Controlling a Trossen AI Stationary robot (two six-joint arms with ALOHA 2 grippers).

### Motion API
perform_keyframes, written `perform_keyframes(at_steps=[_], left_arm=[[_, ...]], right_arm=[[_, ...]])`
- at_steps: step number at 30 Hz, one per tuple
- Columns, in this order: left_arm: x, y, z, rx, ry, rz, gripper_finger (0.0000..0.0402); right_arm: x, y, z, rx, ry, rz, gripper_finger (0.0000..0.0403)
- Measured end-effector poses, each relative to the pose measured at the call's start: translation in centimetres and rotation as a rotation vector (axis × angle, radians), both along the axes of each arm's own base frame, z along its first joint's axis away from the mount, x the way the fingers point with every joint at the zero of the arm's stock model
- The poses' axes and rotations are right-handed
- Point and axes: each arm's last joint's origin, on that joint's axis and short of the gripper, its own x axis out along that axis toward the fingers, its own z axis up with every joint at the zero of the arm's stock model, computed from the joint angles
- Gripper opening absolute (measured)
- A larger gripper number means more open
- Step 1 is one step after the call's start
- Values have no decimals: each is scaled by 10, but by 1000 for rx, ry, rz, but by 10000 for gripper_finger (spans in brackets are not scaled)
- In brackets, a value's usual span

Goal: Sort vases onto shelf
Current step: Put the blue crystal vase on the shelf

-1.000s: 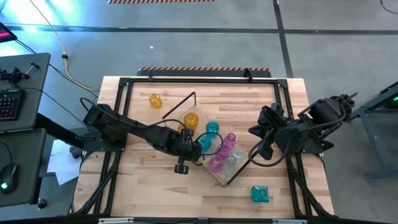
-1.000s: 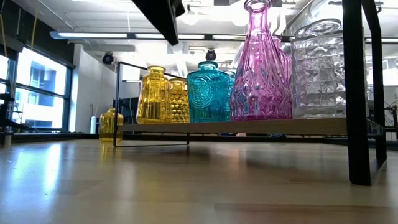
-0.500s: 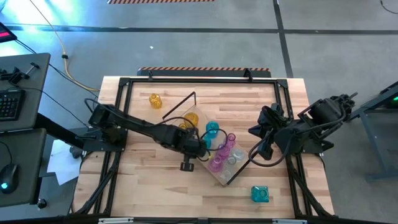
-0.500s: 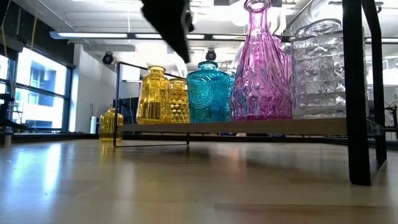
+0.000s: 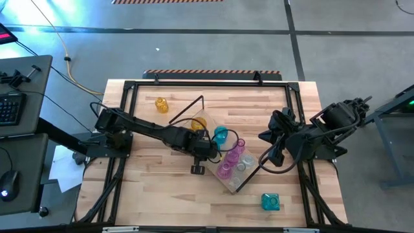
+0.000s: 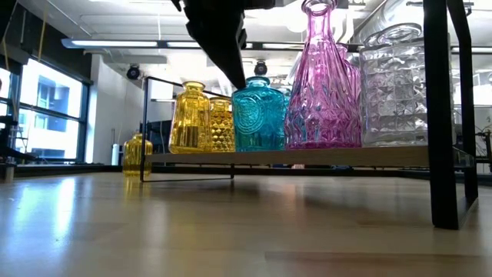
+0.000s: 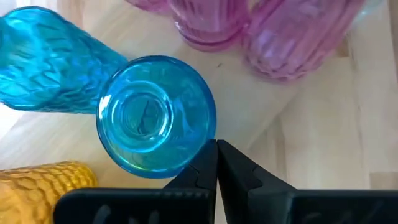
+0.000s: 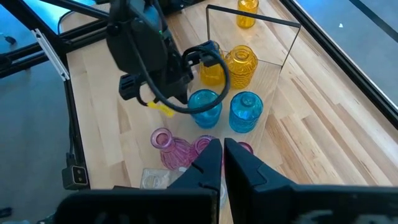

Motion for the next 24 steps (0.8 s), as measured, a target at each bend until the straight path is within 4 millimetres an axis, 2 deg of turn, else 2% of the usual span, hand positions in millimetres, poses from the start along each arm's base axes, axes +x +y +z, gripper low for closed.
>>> perform_keyframes(at_steps=[24], left_arm=[[5, 17, 1, 16, -21, 34, 0]], right_arm=[[0, 0, 0, -1, 0, 0, 0]])
